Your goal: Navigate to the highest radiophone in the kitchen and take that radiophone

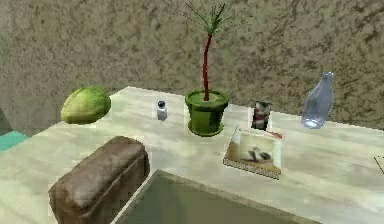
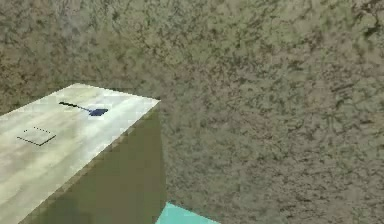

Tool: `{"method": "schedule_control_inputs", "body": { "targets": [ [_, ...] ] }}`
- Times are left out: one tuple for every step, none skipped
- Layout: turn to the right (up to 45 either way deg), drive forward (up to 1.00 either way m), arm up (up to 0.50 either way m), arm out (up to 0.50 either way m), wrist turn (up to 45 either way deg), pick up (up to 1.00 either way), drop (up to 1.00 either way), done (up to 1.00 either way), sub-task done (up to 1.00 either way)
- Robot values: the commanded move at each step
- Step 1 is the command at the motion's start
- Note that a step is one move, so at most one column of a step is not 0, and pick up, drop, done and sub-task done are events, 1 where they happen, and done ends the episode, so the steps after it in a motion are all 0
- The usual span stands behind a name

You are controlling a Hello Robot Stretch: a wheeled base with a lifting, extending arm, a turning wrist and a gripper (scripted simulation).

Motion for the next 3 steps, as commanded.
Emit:
{"method": "schedule_control_inputs", "body": {
  "targets": [
    [0.0, 0.25, 0.0, 0.0, 0.0, 0.0, 0.0, 0.0, 0.0],
    [-45.0, 0.0, 0.0, 0.0, 0.0, 0.0, 0.0, 0.0, 0.0],
    [-15.0, 0.0, 0.0, 0.0, 0.0, 0.0, 0.0, 0.0, 0.0]
  ]
}}
